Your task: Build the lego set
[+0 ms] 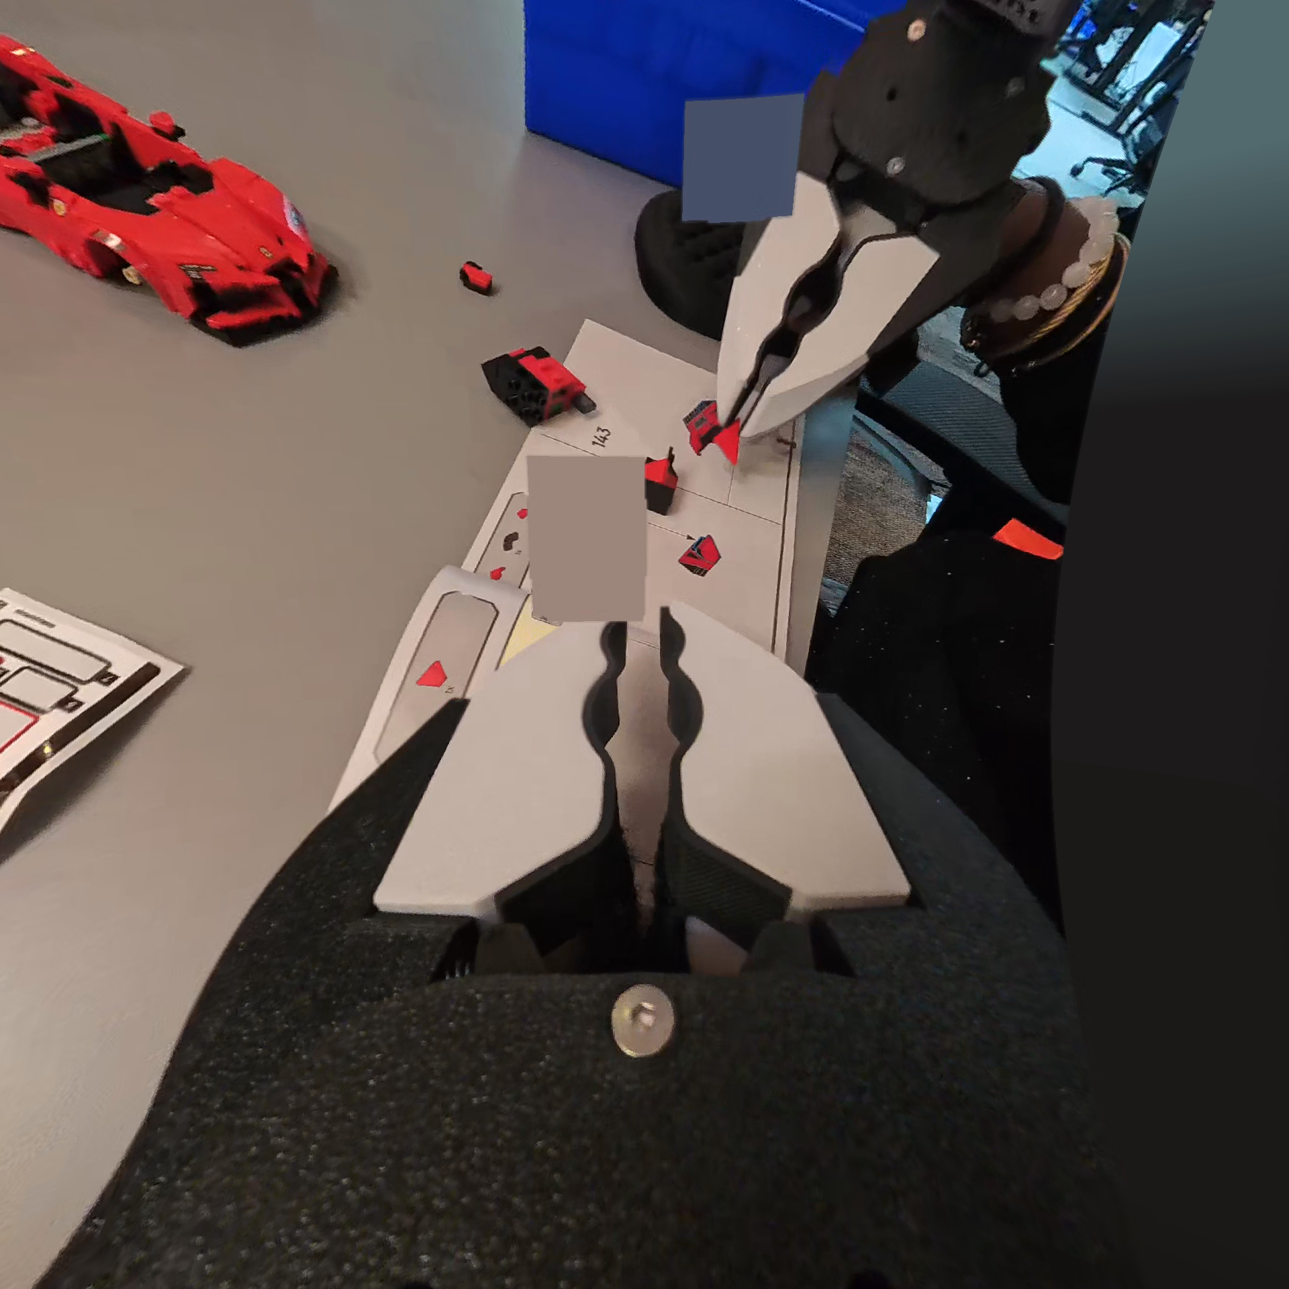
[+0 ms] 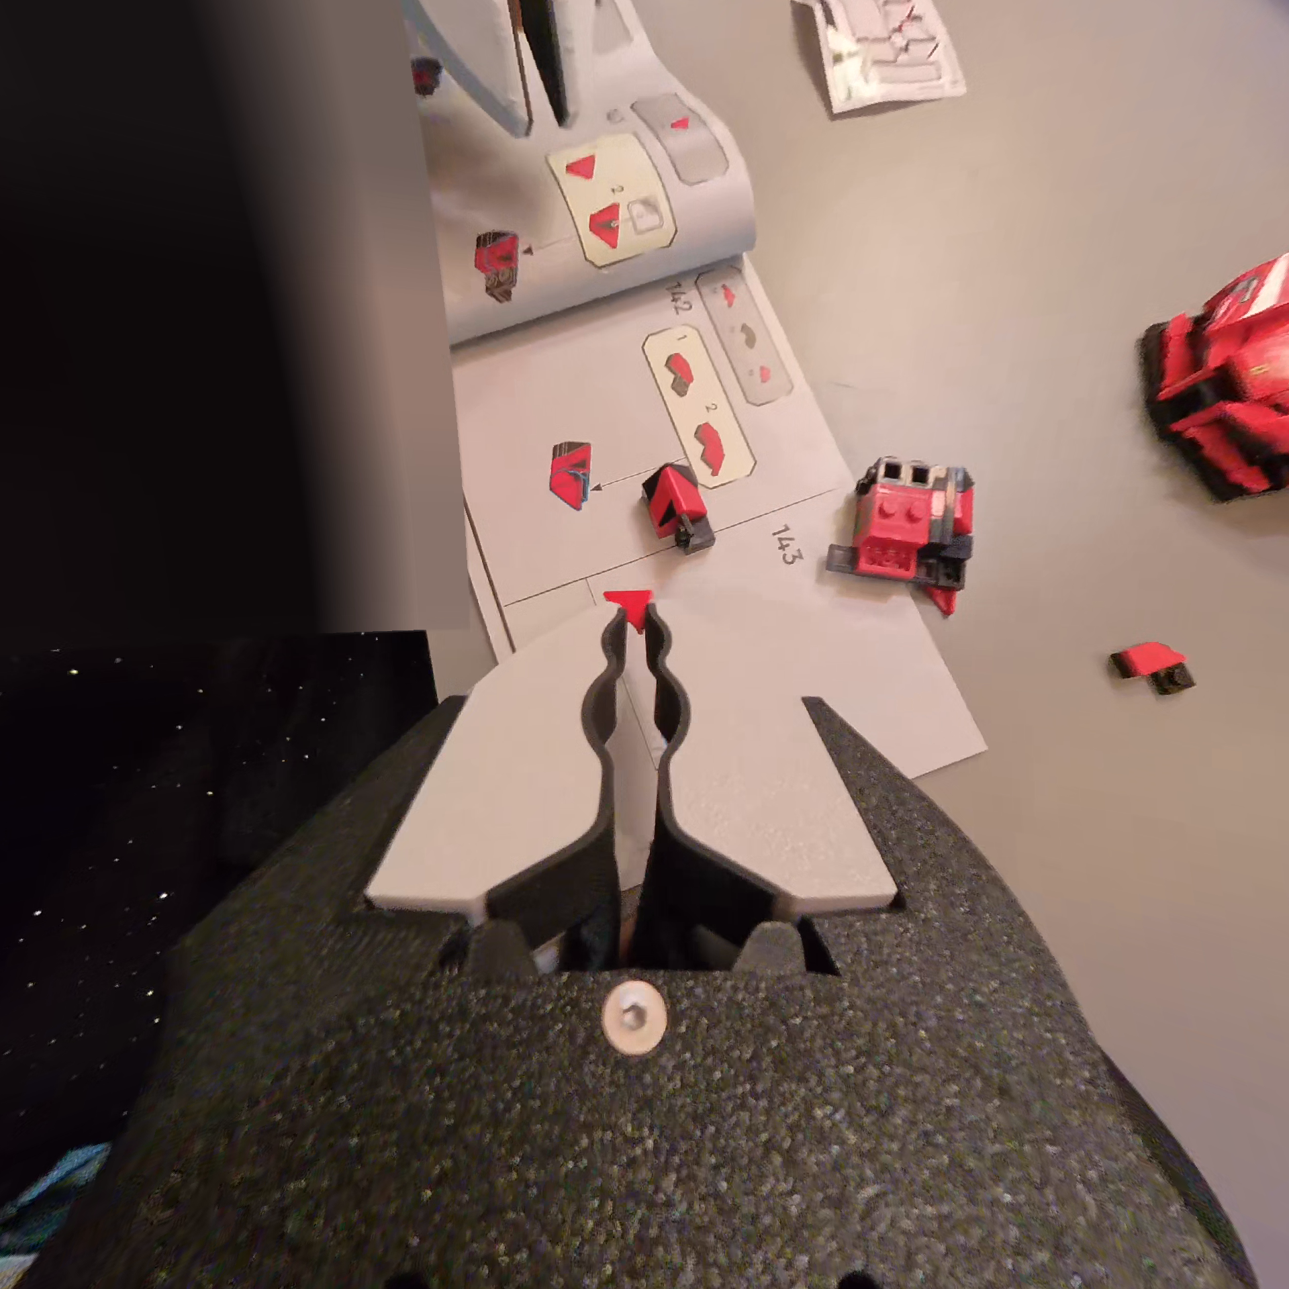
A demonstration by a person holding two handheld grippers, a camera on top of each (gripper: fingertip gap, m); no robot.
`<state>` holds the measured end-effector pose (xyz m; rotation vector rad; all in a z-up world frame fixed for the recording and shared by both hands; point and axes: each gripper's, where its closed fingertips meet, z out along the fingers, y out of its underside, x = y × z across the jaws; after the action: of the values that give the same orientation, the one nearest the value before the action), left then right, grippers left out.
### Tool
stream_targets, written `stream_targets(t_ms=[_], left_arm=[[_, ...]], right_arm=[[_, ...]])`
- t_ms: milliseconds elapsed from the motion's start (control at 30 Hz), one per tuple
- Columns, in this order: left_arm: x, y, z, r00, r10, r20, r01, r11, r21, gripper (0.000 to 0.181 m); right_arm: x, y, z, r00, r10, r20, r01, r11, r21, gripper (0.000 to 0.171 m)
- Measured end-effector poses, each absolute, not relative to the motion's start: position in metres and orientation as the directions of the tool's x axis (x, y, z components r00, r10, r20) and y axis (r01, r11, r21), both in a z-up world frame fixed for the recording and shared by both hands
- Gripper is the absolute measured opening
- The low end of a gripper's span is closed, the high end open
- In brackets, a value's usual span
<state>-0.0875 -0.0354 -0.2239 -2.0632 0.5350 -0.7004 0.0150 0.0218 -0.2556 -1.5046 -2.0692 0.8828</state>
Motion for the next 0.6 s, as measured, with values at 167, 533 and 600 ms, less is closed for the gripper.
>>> stream_targets(t_ms=[167, 533, 600], left_arm=[[-0.083, -0.035, -0.227, 0.746, -0.617, 0.250, -0.141, -0.513, -0.847, 0.009], [-0.080, -0.037, -0.225, 0.733, -0.632, 0.250, -0.124, -0.486, -0.865, 0.009], [-0.081, -0.037, -0.225, 0.736, -0.631, 0.245, -0.129, -0.486, -0.864, 0.009]], right_arm=[[0.019, 0.039, -0.259, -0.249, 0.968, -0.010, 0.705, 0.174, -0.687, 0.005], [0.018, 0.068, -0.273, -0.135, 0.988, -0.069, 0.777, 0.063, -0.627, 0.006], [0.022, 0.066, -0.274, -0.148, 0.986, -0.072, 0.797, 0.075, -0.600, 0.012]])
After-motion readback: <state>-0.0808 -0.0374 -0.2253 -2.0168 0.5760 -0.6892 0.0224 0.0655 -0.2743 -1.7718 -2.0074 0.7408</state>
